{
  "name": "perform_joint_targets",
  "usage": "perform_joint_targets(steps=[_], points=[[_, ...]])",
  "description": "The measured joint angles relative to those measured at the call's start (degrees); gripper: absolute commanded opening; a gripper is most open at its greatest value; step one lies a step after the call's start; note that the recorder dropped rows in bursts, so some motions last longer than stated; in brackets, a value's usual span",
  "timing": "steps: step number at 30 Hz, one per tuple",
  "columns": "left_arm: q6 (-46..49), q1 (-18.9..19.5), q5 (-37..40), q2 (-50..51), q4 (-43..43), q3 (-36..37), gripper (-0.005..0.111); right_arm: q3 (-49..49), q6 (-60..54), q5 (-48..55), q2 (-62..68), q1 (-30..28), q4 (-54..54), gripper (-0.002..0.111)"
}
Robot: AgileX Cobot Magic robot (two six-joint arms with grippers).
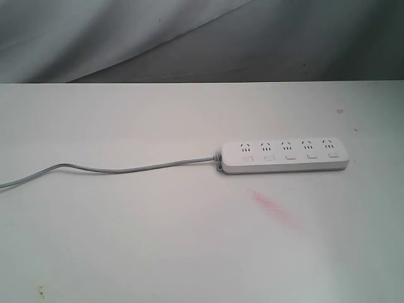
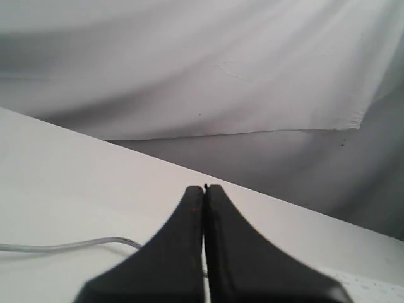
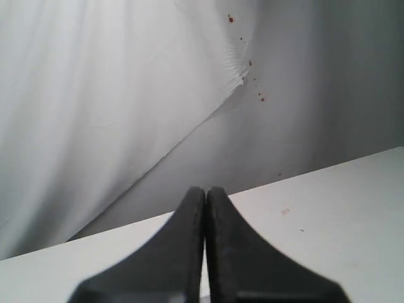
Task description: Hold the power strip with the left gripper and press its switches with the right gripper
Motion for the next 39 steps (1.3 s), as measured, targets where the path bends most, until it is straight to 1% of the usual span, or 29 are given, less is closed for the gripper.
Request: perform_joint_targets(steps=[1,2,4,6,7,8,9,14,19,22,25,28,32,36,39], points=[[0.00,-0.32,0.81,0.00,-3.38,0.00,0.000,-1.97,0.10,2.36,0.00,0.00,0.42,0.000],[0.00,-0.73,1.15,0.00,-4.53,0.00,0.000,-2.85,0.10,3.16,0.00,0.00,0.69,0.000],[0.16,-3.05,2.19,0.81,-6.24,-1.36,0.000,-6.43,0.25,6.05,-0.03,0.00,0.92,0.000],[0.39,-5.48,3.40,5.64,-6.39,-4.74,0.000,-9.76,0.25,8.14,-0.12,0.00,1.03,0.000],[1.43,-7.15,4.18,10.95,-6.41,-7.51,0.000,-11.75,0.25,9.61,0.73,0.00,1.03,0.000],[2.33,-8.00,4.41,13.98,-6.63,-9.30,0.000,-12.86,0.25,10.14,1.98,0.00,1.03,0.000],[4.17,-9.47,4.75,19.86,-6.63,-12.79,0.000,-14.72,0.25,11.08,5.84,0.00,1.03,0.000],[9.78,-13.41,4.75,34.19,-6.63,-22.58,0.000,-20.26,-1.69,14.04,17.61,0.00,1.03,0.000],[14.86,-18.44,4.75,46.89,-6.63,-30.82,0.000,-28.35,-8.03,18.03,30.44,0.00,1.03,0.000],[18.04,-21.94,4.75,54.51,-6.63,-35.67,0.000,-35.04,-13.01,22.36,38.22,0.00,1.98,0.000],[20.90,-24.35,4.75,61.71,-6.63,-40.07,0.000,-41.97,-17.77,26.56,45.39,0.00,4.52,0.000],[23.38,-25.55,6.28,69.40,-6.79,-45.45,0.000,-47.97,-22.33,31.20,52.82,0.00,8.28,0.000],[27.39,-25.67,11.96,78.92,-7.93,-54.64,0.000,-54.74,-26.35,36.11,63.00,0.00,11.45,0.000],[34.18,-25.67,18.49,89.55,-13.48,-64.82,0.000,-59.46,-28.93,38.52,71.59,0.00,12.89,0.000],[39.00,-25.67,23.93,96.86,-18.67,-72.43,0.000,-60.87,-30.19,38.92,76.57,0.00,13.27,0.000]])
